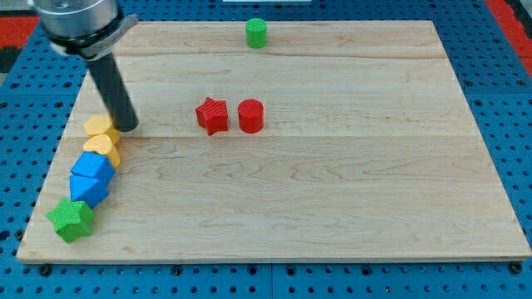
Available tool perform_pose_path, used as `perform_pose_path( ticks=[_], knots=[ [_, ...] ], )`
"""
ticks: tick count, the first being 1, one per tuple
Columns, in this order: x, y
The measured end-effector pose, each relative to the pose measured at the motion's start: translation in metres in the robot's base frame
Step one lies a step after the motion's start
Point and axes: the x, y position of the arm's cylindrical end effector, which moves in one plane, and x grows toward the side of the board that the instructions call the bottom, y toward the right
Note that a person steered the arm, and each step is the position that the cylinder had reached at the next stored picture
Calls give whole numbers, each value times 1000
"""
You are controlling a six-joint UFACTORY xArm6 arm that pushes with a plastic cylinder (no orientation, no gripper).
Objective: Move the green circle to the right side of the yellow hexagon
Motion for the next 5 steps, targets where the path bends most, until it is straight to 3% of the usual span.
perform_pose_path(
  ticks=[2,4,5],
  knots=[
    [-4,-3],
    [-73,-3],
    [-87,61]
  ],
)
